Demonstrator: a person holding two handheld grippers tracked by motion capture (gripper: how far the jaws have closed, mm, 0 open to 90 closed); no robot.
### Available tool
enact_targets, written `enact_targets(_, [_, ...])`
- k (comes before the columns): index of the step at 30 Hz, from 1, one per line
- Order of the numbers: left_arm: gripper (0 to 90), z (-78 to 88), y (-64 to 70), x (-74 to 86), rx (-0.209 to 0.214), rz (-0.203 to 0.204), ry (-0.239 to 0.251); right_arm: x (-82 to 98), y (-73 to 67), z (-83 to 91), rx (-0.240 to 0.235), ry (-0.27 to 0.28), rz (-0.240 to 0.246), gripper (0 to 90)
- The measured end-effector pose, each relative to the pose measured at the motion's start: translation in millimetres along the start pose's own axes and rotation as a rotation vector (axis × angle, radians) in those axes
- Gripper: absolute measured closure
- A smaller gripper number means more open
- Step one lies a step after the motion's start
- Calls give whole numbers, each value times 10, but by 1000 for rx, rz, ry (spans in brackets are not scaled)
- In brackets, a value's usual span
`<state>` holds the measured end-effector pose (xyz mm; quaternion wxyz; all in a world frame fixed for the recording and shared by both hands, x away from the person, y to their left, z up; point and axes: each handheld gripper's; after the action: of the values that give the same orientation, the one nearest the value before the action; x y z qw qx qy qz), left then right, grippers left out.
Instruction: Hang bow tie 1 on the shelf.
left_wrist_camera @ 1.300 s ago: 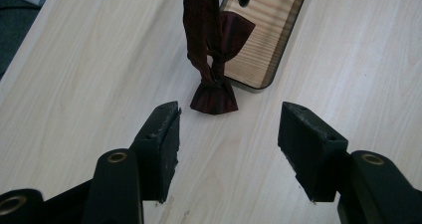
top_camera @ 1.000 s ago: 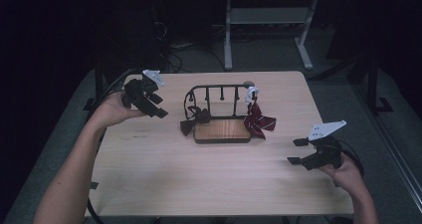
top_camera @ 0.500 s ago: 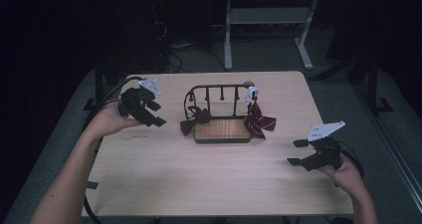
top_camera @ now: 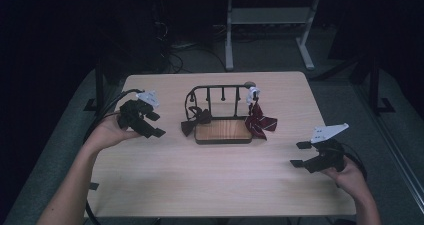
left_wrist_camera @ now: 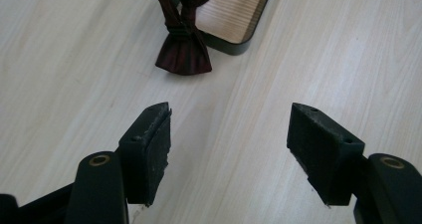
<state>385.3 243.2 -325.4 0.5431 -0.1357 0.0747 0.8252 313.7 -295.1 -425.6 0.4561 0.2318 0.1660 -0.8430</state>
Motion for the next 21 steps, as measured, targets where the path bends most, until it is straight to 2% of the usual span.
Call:
enact_targets(5, [328, -71, 54, 55, 8, -1, 15, 12, -2, -1, 4, 1, -4, 267])
enact_targets(8, [322, -105, 79, 83, 11, 5, 0, 14, -8, -5, 3, 1, -5, 266])
enact_targets(9, [314, -108, 85, 97, 3, -6, 0, 14, -9, -6, 4, 2, -2, 265])
enact_targets(11, [317, -116, 107, 125, 6, 4, 22, 12, -18, -4, 4, 1, -2, 264])
enact_targets(21, [303, -174, 169, 255, 14, 21, 56, 26, -27, -7, 8, -1, -8, 264])
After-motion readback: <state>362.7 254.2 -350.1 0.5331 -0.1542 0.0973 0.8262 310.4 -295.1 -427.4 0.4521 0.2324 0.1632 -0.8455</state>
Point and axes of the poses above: each handheld gripper's, and its own axes: z roughly backward along the jaws, x roughly out of its underside, y roughly to its right, and after that the axes turned 11 degrees about -y, right-handed
